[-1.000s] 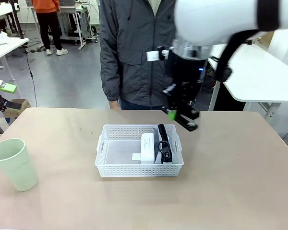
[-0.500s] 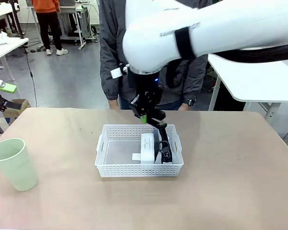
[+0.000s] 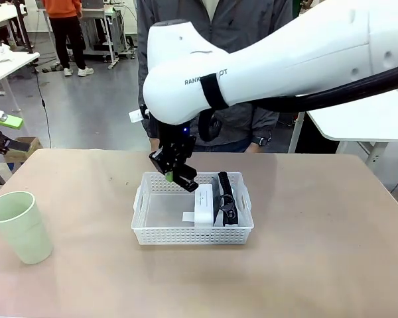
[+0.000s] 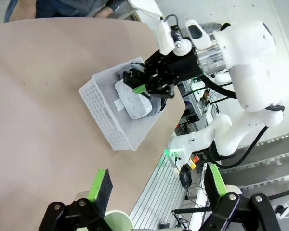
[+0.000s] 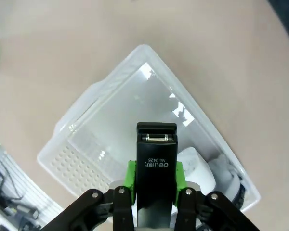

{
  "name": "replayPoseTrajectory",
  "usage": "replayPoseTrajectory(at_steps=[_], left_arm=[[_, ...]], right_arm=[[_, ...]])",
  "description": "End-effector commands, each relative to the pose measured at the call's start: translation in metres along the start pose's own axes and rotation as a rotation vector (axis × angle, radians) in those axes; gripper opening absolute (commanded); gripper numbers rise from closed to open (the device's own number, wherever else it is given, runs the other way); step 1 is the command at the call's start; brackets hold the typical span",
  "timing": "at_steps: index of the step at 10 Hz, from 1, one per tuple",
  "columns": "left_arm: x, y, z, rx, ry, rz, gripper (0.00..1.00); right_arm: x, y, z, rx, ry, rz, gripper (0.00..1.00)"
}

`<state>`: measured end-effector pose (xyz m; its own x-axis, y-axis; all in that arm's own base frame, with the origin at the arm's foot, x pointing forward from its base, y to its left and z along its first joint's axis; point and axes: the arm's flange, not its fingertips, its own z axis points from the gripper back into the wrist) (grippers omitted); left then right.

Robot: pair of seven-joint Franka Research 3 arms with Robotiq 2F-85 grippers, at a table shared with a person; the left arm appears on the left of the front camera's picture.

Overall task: Efficiently arrange items inside the basket to fit them all.
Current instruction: Pick up the Stapler and place it inside the Organizing basket.

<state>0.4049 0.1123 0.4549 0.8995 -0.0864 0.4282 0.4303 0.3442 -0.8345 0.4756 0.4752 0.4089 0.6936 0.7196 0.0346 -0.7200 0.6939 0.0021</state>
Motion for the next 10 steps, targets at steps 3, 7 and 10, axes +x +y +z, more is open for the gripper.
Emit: replayPoseTrajectory(at_steps=[3,7,10], left_arm=[[-0.002,-0.003,0.001,0.01,0.008,-0.004,1.0],[-0.002,-0.003,0.001,0.01,0.008,-0.004,1.0],[-0.002,-0.003,0.001,0.01,0.008,-0.004,1.0]], right_arm=[[0.012,0.004,-0.024,0.037,0.121,0.066,0.18],[0.006,0.002,-0.036,0.022,0.071,0.005,0.18],[-0.007,0.001,-0.045,0.067,-0.033,0.034,0.37]])
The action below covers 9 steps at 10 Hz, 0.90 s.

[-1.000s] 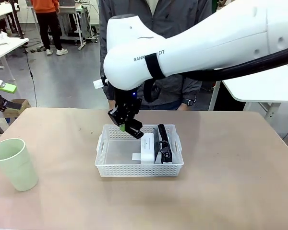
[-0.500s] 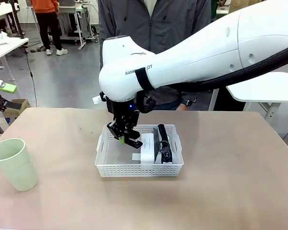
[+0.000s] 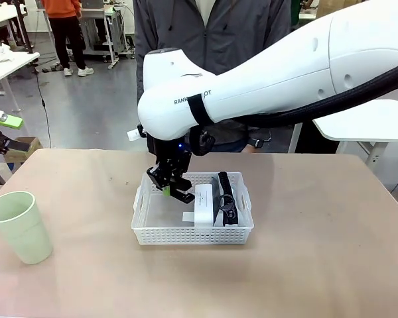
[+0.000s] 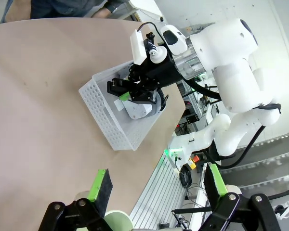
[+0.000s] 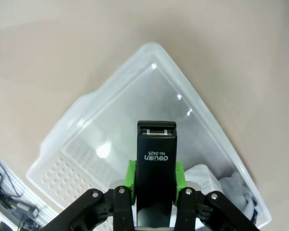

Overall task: Efficiently arrange items inside the basket to fit them all.
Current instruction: Pick up the Stapler and place it inside the Organizing basket.

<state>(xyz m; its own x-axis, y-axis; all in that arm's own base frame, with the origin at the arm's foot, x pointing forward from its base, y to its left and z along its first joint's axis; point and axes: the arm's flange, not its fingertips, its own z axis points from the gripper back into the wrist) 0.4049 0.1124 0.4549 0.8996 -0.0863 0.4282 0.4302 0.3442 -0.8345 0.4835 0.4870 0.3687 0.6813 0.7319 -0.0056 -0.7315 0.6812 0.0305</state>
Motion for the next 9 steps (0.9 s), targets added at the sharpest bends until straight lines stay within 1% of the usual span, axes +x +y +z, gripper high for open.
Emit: replayPoseTrajectory(at_steps=[1,2,3,6,7,9], left_arm=[[-0.002,-0.003,0.001,0.01,0.008,-0.004,1.0],[-0.002,-0.003,0.001,0.01,0.008,-0.004,1.0],[-0.002,-0.003,0.001,0.01,0.008,-0.004,1.0],[-0.002,-0.003,0.001,0.01,0.008,-0.004,1.0],[-0.002,-0.003,0.001,0.01,0.008,-0.004,1.0],[-0.002,-0.003,0.001,0.01,0.008,-0.004,1.0]], right_arm=[[-0.025,0.0,-0.007,0.06,-0.113,-0.005,0.37],[-0.029,0.002,-0.007,0.062,-0.141,-0.041,0.37],[-0.03,0.003,-0.009,0.05,-0.148,-0.057,0.37],[-0.025,0.007,-0.029,0.059,-0.075,-0.031,0.37],[-0.027,0.011,-0.036,0.04,-0.064,-0.034,0.37],[-0.031,0.013,-0.044,0.028,-0.083,-0.033,0.37]])
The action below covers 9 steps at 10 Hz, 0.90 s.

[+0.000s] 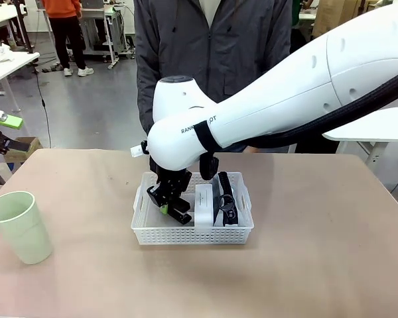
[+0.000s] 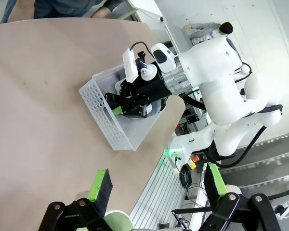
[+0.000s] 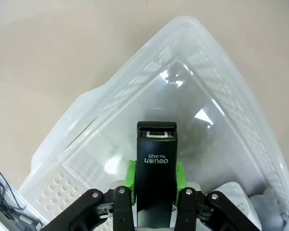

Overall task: Efficiently arrange items inside the basket to fit them all.
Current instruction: Pick up the Stapler and place it inside the Organizing basket.

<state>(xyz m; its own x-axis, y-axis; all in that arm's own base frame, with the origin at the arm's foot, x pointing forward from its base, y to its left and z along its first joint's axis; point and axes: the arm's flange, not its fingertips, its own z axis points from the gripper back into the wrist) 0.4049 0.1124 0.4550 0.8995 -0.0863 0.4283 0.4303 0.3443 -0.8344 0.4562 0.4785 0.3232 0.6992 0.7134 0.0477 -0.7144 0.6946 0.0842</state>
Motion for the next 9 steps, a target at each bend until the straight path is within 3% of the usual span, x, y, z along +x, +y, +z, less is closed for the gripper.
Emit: replayPoseTrajectory(at_steps=[1,3,5,7,9], left_arm=[[-0.002,-0.003,0.001,0.01,0.008,-0.004,1.0],[-0.002,-0.003,0.001,0.01,0.008,-0.004,1.0],[-0.002,-0.003,0.001,0.01,0.008,-0.004,1.0],[-0.002,-0.003,0.001,0.01,0.008,-0.004,1.0],[-0.002,-0.003,0.001,0.01,0.008,-0.004,1.0]], right_arm=[[-0.008,0.0,0.002,-0.028,-0.035,-0.008,0.37],[-0.01,-0.001,0.001,-0.026,-0.03,-0.007,0.37],[-0.01,-0.002,0.001,-0.026,-0.02,0.002,0.94],[-0.014,-0.004,0.003,-0.026,-0.04,-0.006,1.0],[-0.019,-0.007,0.008,-0.029,-0.055,-0.002,1.0]])
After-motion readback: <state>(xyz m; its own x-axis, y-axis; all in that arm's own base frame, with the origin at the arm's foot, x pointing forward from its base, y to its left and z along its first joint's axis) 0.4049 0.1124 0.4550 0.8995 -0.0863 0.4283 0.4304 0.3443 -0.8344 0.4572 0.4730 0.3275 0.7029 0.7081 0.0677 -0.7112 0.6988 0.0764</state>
